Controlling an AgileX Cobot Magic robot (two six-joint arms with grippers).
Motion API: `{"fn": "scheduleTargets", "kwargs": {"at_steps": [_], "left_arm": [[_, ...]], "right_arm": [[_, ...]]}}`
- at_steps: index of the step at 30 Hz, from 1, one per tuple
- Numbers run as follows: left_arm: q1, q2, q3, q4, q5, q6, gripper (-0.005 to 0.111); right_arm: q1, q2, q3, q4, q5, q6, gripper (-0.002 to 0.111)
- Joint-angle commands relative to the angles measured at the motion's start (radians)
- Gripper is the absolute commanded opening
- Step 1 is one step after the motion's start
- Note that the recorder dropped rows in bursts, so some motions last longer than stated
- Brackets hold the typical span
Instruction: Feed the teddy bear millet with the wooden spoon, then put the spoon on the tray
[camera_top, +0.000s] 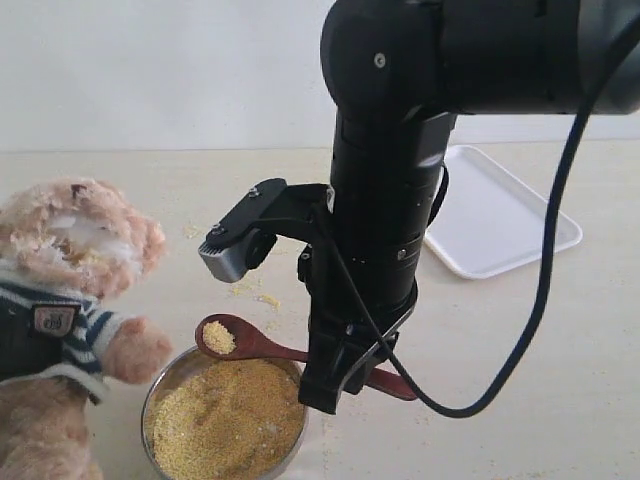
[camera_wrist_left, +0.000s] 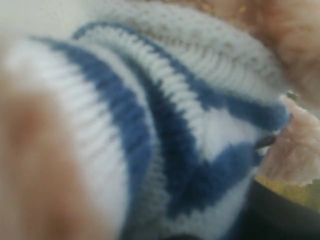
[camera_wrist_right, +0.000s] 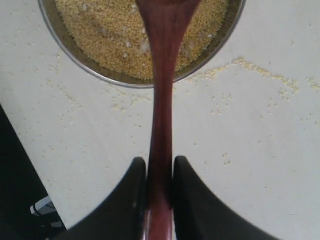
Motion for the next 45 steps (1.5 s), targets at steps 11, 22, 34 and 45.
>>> {"fn": "scheduleTargets", "kwargs": {"at_steps": [11,22,34,45], "left_arm": [[0.000,-0.010,-0.101,0.260,0.112,-0.201,0.005],[0.000,0.242,-0.272,0.248,0.281,-0.234,0.005],[0.000,0.342,-0.272,-0.098,0.355,0.000,0.005],[0.000,0.419,-0.280,-0.307,0.482,0.160,0.005]], "right_arm": [[-0.008,-0.033,-0.001,-0.084,0.005,0.081,0.000],[-0.008,-0.061,-0.001,-0.119,0.005,0.124,0.000],[-0.008,-0.080,-0.134,-0.166,0.005,0.122,0.000],[-0.008,-0.016,-0.364,-0.173,0.005,0.121,0.000]]}}
